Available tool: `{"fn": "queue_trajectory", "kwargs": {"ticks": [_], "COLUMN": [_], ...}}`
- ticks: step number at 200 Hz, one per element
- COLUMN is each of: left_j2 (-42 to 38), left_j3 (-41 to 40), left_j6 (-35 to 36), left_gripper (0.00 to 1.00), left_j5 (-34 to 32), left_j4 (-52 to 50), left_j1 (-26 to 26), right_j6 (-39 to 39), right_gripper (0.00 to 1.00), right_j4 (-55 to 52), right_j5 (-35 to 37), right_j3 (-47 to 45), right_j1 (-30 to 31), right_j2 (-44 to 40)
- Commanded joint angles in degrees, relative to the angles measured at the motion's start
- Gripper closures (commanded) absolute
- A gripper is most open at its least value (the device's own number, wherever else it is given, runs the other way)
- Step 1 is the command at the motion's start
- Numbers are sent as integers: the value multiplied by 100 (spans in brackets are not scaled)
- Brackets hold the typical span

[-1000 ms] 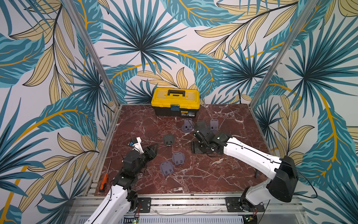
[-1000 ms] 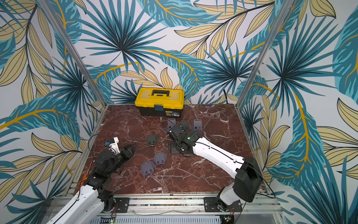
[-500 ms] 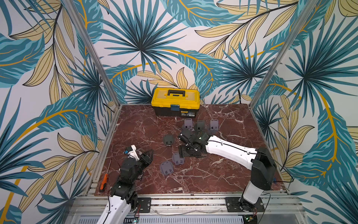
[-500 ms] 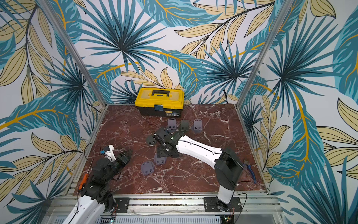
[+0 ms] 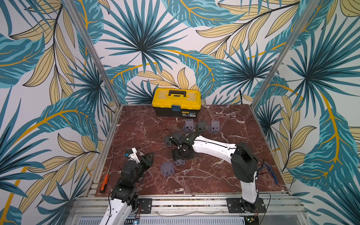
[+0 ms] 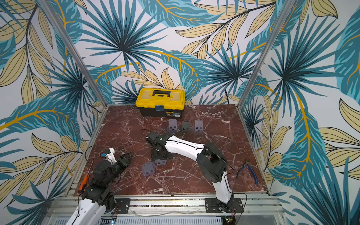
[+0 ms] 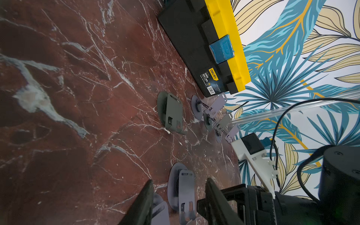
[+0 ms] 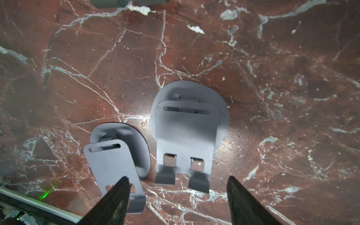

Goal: Open the phone stand
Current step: Pick up the phone stand at the center of the board.

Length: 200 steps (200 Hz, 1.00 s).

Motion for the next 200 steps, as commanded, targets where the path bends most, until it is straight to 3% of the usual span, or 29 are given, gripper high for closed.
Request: {"fn": "queue_trajectory", "kwargs": {"ticks": [1, 96, 200], "left_j2": [-54, -88, -92], "left_j3": [-83, -88, -93], "left_j6": [-2, -13, -2], "left_gripper": [56, 56, 56], "left_j5": [62, 115, 143], "left_j4": [39, 42, 42], "left_j1": [59, 88, 127], "right_j6": [-103, -379, -423], "right_gripper": [21, 22, 26], "right_j4": [-309, -1042, -1064], "right_j5": [-44, 298, 269], "right_j3": [209, 1027, 1227], "right_j1": [25, 29, -28], "right_j2": [251, 1061, 1381]}}
